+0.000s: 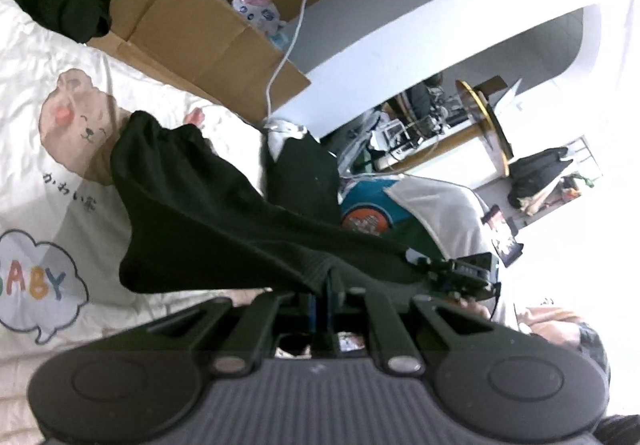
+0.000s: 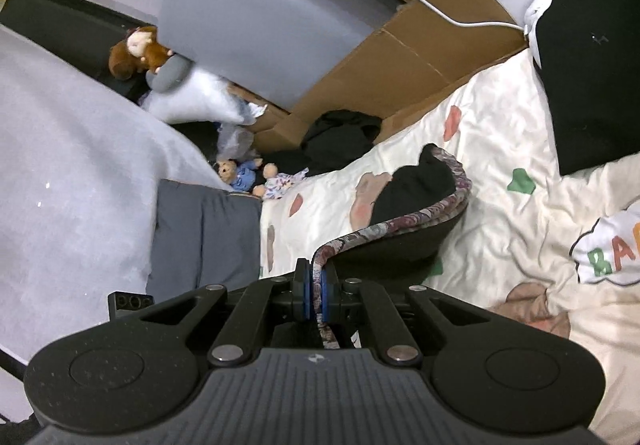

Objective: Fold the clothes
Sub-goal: 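Carry the folded black shorts with both tools and lower them onto the sheet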

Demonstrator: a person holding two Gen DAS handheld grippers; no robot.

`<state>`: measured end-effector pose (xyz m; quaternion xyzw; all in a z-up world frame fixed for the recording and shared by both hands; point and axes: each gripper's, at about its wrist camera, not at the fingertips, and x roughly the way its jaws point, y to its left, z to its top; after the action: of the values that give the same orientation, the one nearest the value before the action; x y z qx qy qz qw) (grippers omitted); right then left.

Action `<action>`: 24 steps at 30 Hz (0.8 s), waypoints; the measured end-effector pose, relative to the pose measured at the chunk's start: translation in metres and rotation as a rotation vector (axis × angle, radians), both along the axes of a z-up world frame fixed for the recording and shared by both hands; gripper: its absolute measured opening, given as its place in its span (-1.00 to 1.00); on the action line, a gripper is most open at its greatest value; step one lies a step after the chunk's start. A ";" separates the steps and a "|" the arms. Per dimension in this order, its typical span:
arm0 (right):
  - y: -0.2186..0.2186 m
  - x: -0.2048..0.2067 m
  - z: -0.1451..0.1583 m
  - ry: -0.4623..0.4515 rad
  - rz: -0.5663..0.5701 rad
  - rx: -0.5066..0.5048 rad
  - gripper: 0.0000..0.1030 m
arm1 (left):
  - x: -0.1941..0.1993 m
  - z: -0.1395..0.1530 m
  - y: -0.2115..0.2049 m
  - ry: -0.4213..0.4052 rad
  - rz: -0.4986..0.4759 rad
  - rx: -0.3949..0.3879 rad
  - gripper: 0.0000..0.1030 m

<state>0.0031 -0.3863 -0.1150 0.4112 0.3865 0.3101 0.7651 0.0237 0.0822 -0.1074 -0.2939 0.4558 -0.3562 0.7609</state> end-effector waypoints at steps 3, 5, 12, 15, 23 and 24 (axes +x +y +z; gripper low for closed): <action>0.000 -0.018 0.010 0.005 0.016 0.002 -0.90 | -0.014 0.006 0.001 0.015 -0.026 -0.012 -0.91; 0.001 -0.032 0.013 0.015 0.032 -0.004 -0.90 | -0.022 0.006 0.004 0.023 -0.034 -0.020 -0.91; 0.001 -0.063 -0.004 0.077 0.062 -0.008 -0.90 | -0.036 -0.023 0.008 0.095 -0.037 -0.045 -0.91; -0.001 -0.060 -0.022 0.106 0.042 -0.002 -0.90 | -0.029 -0.039 0.008 0.124 -0.031 -0.033 -0.91; -0.001 -0.029 -0.054 0.149 0.005 0.000 -0.90 | -0.007 -0.066 0.018 0.145 -0.002 -0.027 -0.91; -0.001 -0.025 -0.057 0.152 0.001 -0.003 -0.90 | -0.004 -0.068 0.019 0.146 0.002 -0.026 -0.91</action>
<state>-0.0216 -0.3870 -0.1722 0.4324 0.4442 0.2777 0.7339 0.0200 0.1010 -0.1755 -0.3294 0.5051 -0.3390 0.7221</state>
